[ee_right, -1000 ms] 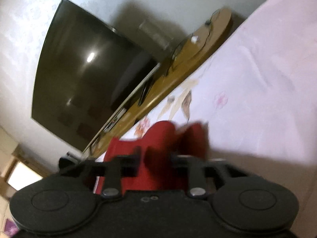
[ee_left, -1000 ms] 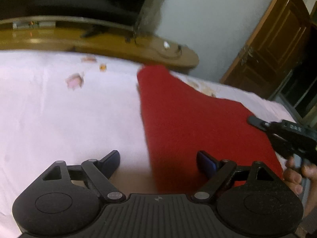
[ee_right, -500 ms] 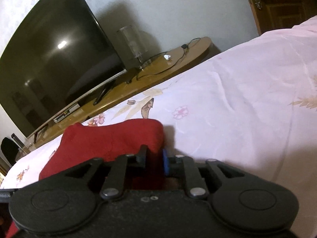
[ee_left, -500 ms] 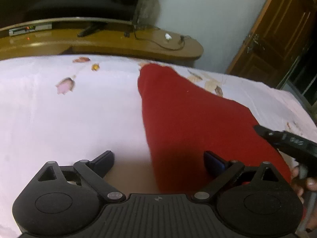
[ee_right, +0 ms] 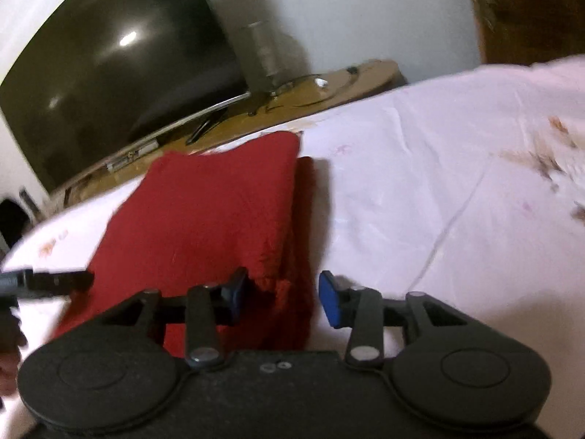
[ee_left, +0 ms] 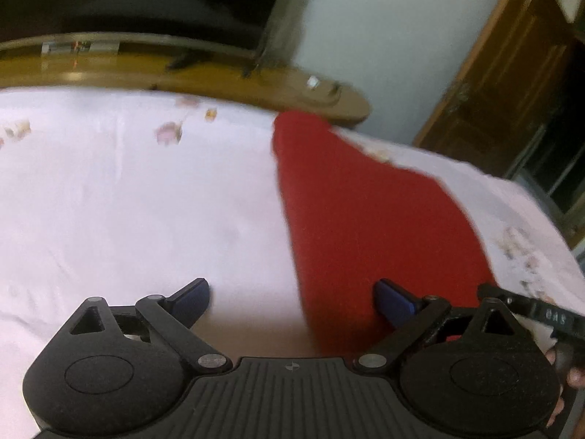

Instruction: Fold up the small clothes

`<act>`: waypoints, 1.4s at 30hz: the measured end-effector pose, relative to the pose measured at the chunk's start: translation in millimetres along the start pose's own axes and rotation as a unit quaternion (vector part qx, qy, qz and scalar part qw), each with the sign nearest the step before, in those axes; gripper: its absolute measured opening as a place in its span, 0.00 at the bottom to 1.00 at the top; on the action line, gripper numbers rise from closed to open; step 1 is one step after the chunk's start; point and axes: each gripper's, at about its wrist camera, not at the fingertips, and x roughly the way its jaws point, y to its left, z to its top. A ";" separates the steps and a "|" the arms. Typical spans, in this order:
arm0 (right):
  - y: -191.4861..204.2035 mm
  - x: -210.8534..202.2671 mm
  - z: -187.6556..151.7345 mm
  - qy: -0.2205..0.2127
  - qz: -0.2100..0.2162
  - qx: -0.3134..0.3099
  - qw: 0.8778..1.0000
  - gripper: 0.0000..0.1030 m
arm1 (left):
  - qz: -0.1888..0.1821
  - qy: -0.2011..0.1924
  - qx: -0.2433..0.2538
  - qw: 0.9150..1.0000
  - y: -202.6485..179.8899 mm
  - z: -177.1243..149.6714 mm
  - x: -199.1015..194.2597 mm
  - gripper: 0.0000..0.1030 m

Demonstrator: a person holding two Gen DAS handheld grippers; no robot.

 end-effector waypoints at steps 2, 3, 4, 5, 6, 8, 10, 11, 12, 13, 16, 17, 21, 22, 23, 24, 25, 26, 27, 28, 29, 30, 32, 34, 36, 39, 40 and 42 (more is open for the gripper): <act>3.3 -23.1 0.1 -0.025 0.004 0.004 1.000 0.39 | -0.014 -0.007 0.005 1.000 0.6 -12.0 -23.0 0.94; 5.5 -34.6 -2.6 -0.030 0.016 0.006 0.999 0.40 | -0.022 -0.010 -0.002 1.000 3.4 -19.9 -32.0 0.94; 8.4 -44.8 -5.4 -0.030 0.027 0.007 0.999 0.41 | -0.025 -0.006 -0.017 1.000 7.8 -29.5 -38.6 0.94; 11.0 -54.5 -10.5 -0.031 0.033 0.005 0.999 0.43 | -0.027 -0.001 -0.026 0.999 10.8 -36.9 -40.2 0.94; 12.0 -59.0 -15.3 -0.029 0.034 0.007 0.999 0.46 | -0.026 0.005 -0.032 0.999 13.3 -44.9 -38.5 0.94; 10.3 -57.1 -24.8 -0.010 0.037 0.028 0.999 0.56 | -0.010 0.017 -0.031 0.999 14.2 -54.6 -29.0 0.94; 11.5 -43.3 -30.3 0.014 0.037 0.041 0.998 0.51 | 0.015 0.015 0.014 1.000 1.9 -58.7 -25.9 0.94; 12.7 -35.4 -31.9 0.019 0.028 0.034 0.999 0.34 | 0.024 0.019 0.027 0.999 -2.9 -59.0 -24.7 0.94; 13.7 -30.8 -34.0 0.022 0.011 0.021 0.999 0.28 | 0.028 0.024 0.038 0.999 -5.1 -59.2 -24.0 0.94; 12.3 -27.6 -35.0 0.021 0.002 0.017 1.000 0.23 | 0.027 0.027 0.045 0.998 -4.8 -59.2 -24.1 0.94; 4.8 -28.7 -35.4 0.015 -0.002 0.022 1.000 0.20 | 0.038 0.037 0.069 0.996 -8.0 -58.4 -25.2 0.94; 5.1 -29.5 -36.3 0.015 -0.007 0.014 1.000 0.23 | 0.043 0.038 0.078 0.995 -9.9 -58.2 -24.9 0.94; -3.1 -28.6 -36.3 0.023 0.001 0.027 0.999 0.26 | 0.051 0.026 0.065 0.996 -12.6 -53.9 -41.9 0.92; -3.6 -31.5 -31.6 0.030 0.002 0.034 0.999 0.28 | 0.041 0.010 0.059 0.997 -11.9 -52.8 -51.1 0.92; -2.5 -39.1 -30.5 0.024 0.003 0.036 0.999 0.30 | 0.030 0.000 0.052 0.998 -11.1 -53.5 -55.8 0.92; -2.2 -49.3 -31.4 0.007 0.006 0.035 0.999 0.32 | 0.022 -0.004 0.046 0.999 -10.5 -55.0 -56.4 0.92; -2.0 -53.9 -30.1 -0.008 0.015 0.033 0.999 0.34 | 0.030 0.008 0.048 0.998 -9.7 -57.5 -50.2 0.92; -3.1 -55.4 -31.1 -0.016 0.025 0.034 0.999 0.40 | 0.052 0.033 0.055 0.997 -8.5 -61.5 -39.3 0.92; -5.1 -52.9 -33.6 -0.015 0.035 0.038 0.999 0.48 | 0.057 0.026 0.076 0.995 -9.5 -66.5 -36.4 0.92; -7.8 -46.2 -35.9 -0.001 0.039 0.042 0.998 0.65 | 0.071 0.033 0.111 0.991 -15.5 -69.8 -33.7 0.92; -10.9 -34.4 -39.1 0.028 0.034 0.037 0.998 0.65 | 0.091 0.040 0.143 0.985 -23.1 -70.9 -34.2 0.92; -11.7 -32.5 -41.3 0.027 0.033 0.018 0.999 0.61 | 0.097 0.043 0.147 0.983 -25.0 -68.5 -37.3 0.92; -15.8 -40.0 -35.2 0.028 0.033 0.024 0.999 0.52 | 0.048 0.012 0.100 0.994 -14.2 -55.8 -52.4 0.92; -27.4 -52.0 -25.0 -0.004 0.061 0.063 0.996 0.51 | 0.021 -0.009 0.054 0.998 -2.8 -38.3 -55.6 0.92; -39.9 -51.3 -11.1 -0.022 0.081 0.099 0.992 0.52 | -0.014 -0.010 0.013 1.000 6.2 -20.5 -47.2 0.92; -49.5 -34.2 11.3 -0.016 0.104 0.119 0.987 0.52 | -0.042 -0.004 0.001 0.999 6.3 3.8 -25.5 0.92; -49.9 -27.1 18.4 -0.014 0.107 0.115 0.987 0.52 | -0.049 0.003 -0.004 0.999 5.5 9.4 -16.8 0.89; -52.2 -10.4 29.4 0.002 0.114 0.113 0.987 0.52 | -0.066 0.022 -0.023 0.997 7.5 20.3 2.0 0.81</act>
